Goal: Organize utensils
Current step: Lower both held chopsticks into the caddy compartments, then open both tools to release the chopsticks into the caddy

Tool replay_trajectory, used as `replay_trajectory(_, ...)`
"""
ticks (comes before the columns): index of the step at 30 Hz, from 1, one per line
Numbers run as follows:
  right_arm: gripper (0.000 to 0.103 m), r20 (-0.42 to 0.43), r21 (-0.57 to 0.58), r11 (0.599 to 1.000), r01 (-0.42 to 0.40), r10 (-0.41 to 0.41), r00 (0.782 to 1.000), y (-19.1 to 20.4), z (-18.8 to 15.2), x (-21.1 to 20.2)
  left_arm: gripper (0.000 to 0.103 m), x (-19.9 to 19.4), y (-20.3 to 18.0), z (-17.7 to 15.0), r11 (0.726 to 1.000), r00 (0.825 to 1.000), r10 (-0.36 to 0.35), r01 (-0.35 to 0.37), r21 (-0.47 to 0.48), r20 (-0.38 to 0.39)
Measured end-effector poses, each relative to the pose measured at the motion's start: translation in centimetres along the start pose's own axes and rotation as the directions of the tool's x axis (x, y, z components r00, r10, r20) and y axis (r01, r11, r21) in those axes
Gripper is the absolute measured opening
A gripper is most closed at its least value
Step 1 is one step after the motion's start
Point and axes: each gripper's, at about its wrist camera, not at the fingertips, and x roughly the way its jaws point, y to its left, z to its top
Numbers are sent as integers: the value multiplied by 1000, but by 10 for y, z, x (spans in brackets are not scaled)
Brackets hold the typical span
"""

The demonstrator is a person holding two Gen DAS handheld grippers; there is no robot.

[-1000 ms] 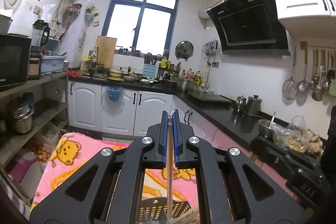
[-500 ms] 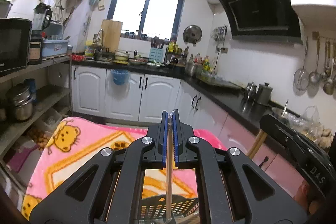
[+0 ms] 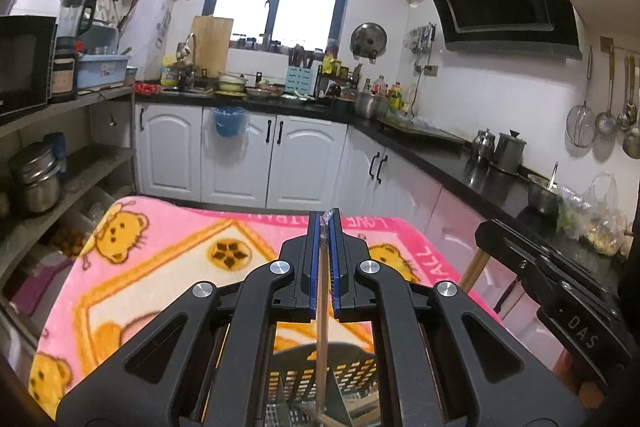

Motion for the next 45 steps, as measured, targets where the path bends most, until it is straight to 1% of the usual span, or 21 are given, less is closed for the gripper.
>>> replay_trajectory(7, 7, -33, 24, 1000, 6, -6, 999, -5, -12, -11, 2, -4, -3, -14, 1000, 999, -20, 21, 20, -31)
replay_trajectory(12, 12, -46, 34, 999, 14, -13, 999, -7, -16, -18, 2, -10, -5, -21, 999, 999, -9, 10, 36, -41)
replay_trajectory(15, 13, -50, 35, 999, 12, -11, 999, -9, -19, -24, 2, -12, -4, -24, 1000, 999, -14, 15, 26, -53)
replay_trajectory(19, 17, -59, 44, 999, 7, -4, 998, -9, -21, -31, 4, -23, -2, -26, 1000, 999, -10, 11, 21, -46)
replay_trajectory(21, 21, -70, 40, 999, 3, 0, 998, -8, -23, -34, 7, -29, 0, -27, 1000, 999, -13, 14, 14, -43)
replay_trajectory(23, 23, -75, 35, 999, 3, 0, 997, -7, -24, -38, 14, -34, 0, -29, 1000, 999, -18, 19, 11, -45)
replay_trajectory(27, 27, -112, 35, 999, 10, -6, 994, -6, -27, -43, 17, -47, -3, -32, 1000, 999, -20, 21, 17, -44)
replay_trajectory(29, 30, -124, 34, 999, 8, -4, 992, -4, -29, -47, 22, -55, -6, -35, 999, 999, -17, 19, 33, -36)
replay_trajectory(30, 30, -131, 31, 999, 9, -4, 991, -3, -31, -49, 23, -57, -7, -35, 999, 999, -19, 20, 35, -35)
replay_trajectory(33, 32, -146, 23, 1000, 6, -2, 989, 0, -36, -54, 25, -65, -10, -39, 999, 998, -36, 37, 31, -41)
replay_trajectory(35, 33, -148, 20, 1000, 5, -2, 989, 2, -38, -58, 31, -69, -12, -42, 998, 998, -48, 49, 31, -45)
replay_trajectory(39, 35, -155, 17, 1000, 3, -1, 988, 3, -45, -67, 37, -78, -18, -50, 996, 996, -68, 71, 46, -52)
replay_trajectory(41, 38, -159, 18, 1000, 6, -3, 987, 2, -49, -72, 43, -81, -19, -54, 996, 995, -76, 79, 47, -57)
replay_trajectory(45, 41, -167, 32, 999, 9, -3, 986, -2, -59, -82, 48, -87, -22, -66, 995, 994, -84, 88, 55, -70)
